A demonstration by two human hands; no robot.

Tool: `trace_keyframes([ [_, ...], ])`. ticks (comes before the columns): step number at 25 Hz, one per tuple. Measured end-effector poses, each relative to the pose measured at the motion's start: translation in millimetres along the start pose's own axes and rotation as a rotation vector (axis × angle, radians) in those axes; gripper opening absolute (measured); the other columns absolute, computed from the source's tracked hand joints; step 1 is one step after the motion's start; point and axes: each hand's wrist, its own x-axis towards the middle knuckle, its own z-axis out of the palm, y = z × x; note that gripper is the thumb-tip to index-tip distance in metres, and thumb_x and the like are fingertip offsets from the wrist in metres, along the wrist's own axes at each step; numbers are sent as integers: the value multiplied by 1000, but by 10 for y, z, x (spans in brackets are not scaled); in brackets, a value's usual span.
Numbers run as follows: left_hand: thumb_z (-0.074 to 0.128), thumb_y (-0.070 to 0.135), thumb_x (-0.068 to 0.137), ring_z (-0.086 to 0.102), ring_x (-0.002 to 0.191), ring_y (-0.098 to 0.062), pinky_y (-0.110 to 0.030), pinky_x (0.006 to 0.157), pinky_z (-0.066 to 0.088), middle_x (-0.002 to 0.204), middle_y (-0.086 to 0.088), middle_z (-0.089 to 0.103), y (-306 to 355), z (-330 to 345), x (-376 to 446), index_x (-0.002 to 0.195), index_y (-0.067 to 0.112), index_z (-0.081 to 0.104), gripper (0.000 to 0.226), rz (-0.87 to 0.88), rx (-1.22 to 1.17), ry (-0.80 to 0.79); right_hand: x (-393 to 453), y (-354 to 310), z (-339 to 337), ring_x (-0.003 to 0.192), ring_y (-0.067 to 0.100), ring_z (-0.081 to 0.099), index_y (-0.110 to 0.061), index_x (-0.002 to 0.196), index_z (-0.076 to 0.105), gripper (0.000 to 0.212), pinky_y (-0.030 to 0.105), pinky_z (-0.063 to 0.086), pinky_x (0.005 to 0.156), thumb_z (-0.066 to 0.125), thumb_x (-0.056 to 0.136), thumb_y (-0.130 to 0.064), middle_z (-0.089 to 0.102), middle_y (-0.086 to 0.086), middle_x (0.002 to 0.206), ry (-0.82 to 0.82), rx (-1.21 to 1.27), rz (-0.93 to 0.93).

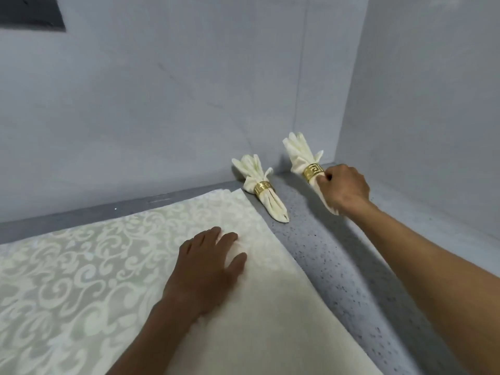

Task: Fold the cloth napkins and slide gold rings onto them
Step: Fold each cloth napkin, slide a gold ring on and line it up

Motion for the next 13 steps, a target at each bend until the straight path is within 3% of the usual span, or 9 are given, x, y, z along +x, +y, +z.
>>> trace_keyframes([
  [4,4,68,79,19,143,-9,-32,114,13,155,14,25,-8,11,-10,141,45,30,71,7,4,17,216,-146,456,64,20,53,-15,85,66,32,29,37,56,49,97,-38,63,6,81,-14,-15,0],
  [8,20,63,92,18,143,-9,-33,115,12,155,12,25,-3,13,17,141,44,31,54,11,-14,-15,262,-313,685,76,27,58,-11,95,67,33,31,40,61,52,94,-41,65,8,89,-58,-63,9],
  [13,30,57,97,17,144,-11,-35,116,12,155,11,25,-23,30,19,142,42,32,47,5,-19,15,329,-337,755,75,25,58,-12,92,67,40,29,37,57,53,91,-50,65,6,87,-97,-52,29],
])
